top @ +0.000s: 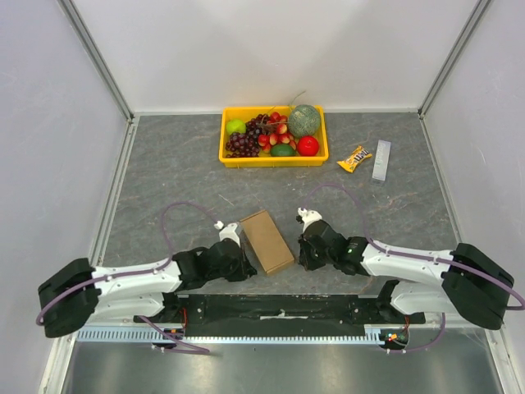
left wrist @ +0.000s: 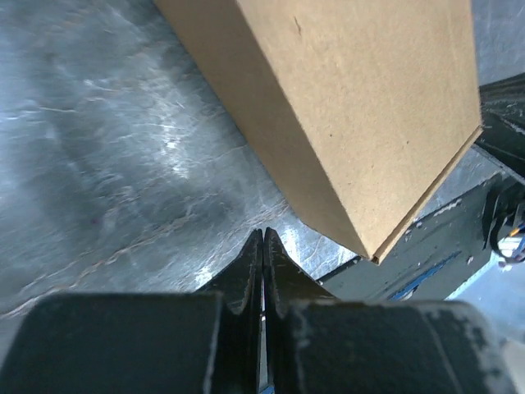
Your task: Fold the paper box
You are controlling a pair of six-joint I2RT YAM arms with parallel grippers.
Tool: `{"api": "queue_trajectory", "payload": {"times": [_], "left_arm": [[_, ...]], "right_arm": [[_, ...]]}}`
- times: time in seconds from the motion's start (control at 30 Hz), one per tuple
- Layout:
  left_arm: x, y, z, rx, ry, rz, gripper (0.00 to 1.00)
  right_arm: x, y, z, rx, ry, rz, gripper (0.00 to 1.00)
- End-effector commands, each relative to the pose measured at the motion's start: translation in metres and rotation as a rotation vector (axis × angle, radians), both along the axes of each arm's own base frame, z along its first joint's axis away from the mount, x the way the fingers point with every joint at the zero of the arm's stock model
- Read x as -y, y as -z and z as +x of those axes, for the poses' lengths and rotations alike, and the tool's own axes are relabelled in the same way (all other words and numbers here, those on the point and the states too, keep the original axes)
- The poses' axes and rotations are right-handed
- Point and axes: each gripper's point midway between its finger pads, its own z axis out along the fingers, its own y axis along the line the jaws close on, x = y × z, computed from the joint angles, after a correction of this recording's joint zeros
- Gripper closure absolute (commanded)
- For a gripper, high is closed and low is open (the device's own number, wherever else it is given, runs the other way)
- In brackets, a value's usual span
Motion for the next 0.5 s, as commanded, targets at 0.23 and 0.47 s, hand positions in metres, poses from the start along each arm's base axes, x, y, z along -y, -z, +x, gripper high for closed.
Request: {"api": "queue_trajectory", "payload": {"times": [0.23, 0.47], "left_arm": [[-0.055, -0.031, 0.064, 0.128, -0.292, 0.097, 0.98], [-0.073, -0.035, 0.120, 0.145, -0.327, 0.129, 0.98]], "right_arm": [[0.010, -0.048, 0.077, 0.230, 0.049, -0.116, 0.99], [-0.023, -0.045, 0.135, 0.173, -0.121, -0.006, 0.98]]}}
